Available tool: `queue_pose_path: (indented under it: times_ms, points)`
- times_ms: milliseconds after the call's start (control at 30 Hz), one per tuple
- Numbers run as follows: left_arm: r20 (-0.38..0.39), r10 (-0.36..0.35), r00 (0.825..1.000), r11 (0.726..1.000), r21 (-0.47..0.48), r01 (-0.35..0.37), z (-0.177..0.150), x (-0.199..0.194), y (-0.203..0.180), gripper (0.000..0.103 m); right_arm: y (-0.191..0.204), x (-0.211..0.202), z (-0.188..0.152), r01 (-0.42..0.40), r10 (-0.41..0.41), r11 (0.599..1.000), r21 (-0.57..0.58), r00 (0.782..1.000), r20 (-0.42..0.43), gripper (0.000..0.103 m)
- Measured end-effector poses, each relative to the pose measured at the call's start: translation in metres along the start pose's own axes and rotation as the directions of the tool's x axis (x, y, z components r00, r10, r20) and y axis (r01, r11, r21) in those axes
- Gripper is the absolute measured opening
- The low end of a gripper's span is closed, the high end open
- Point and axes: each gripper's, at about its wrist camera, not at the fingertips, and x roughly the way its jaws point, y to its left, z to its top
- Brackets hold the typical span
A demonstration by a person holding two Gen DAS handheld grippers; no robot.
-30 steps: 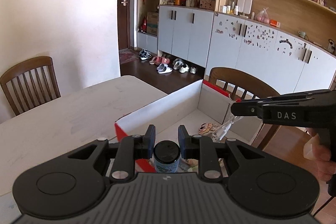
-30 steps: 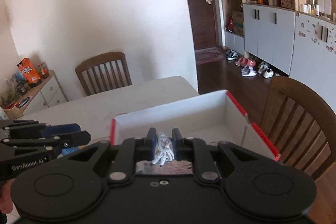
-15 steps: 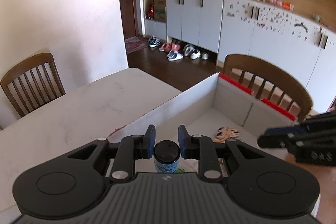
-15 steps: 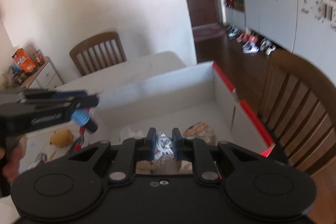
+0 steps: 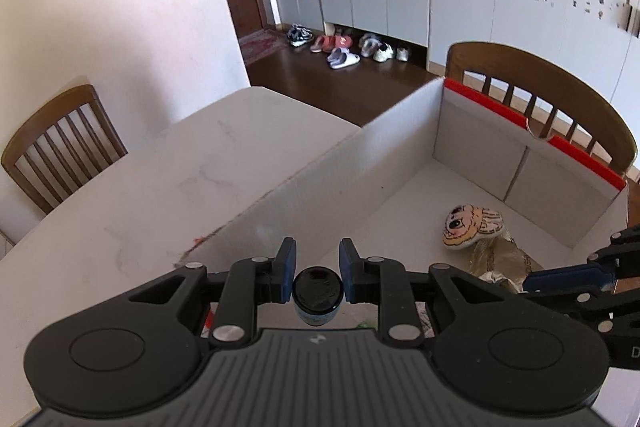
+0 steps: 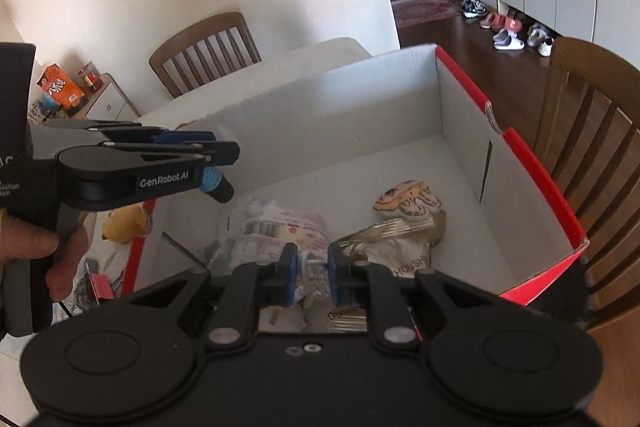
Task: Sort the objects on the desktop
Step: 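Open the right tool to drop the white cable into the box, then open the left tool to drop the blue bottle into the box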
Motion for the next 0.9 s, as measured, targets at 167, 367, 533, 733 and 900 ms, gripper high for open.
queue_pose_path:
  times_ms: [167,367,533,733,900]
  points:
    - [-0.033,-0.005,0.999,1.000,0.014,0.005,0.000,0.013,-0.007,0.022,-0.002,0.003,0.002,0.007,-0.007,1.000,-0.026,1.000,-0.009,0.015]
    - [-0.073,-0.015,0.997,1.000,0.006,0.016,-0.003,0.020,-0.007,0.022,0.000,0.008,0.003,0.020,-0.022,0.998,-0.063,0.999,-0.024,0.015]
    - [-0.099,-0.045,0.994,0.999,0.010,0.046,-0.005,0.023,-0.006,0.022,0.003,0.014,0.004,0.047,-0.051,0.995,-0.088,0.998,-0.036,0.020]
    - [-0.107,-0.069,0.992,0.998,-0.008,0.069,-0.004,0.024,-0.005,0.022,-0.001,0.013,0.006,0.043,-0.047,0.995,-0.091,0.998,-0.041,0.033]
    - [-0.098,-0.084,0.992,0.996,-0.035,0.081,-0.004,0.018,-0.001,0.022,-0.006,0.007,0.006,0.036,-0.039,0.995,-0.094,0.999,-0.032,0.043]
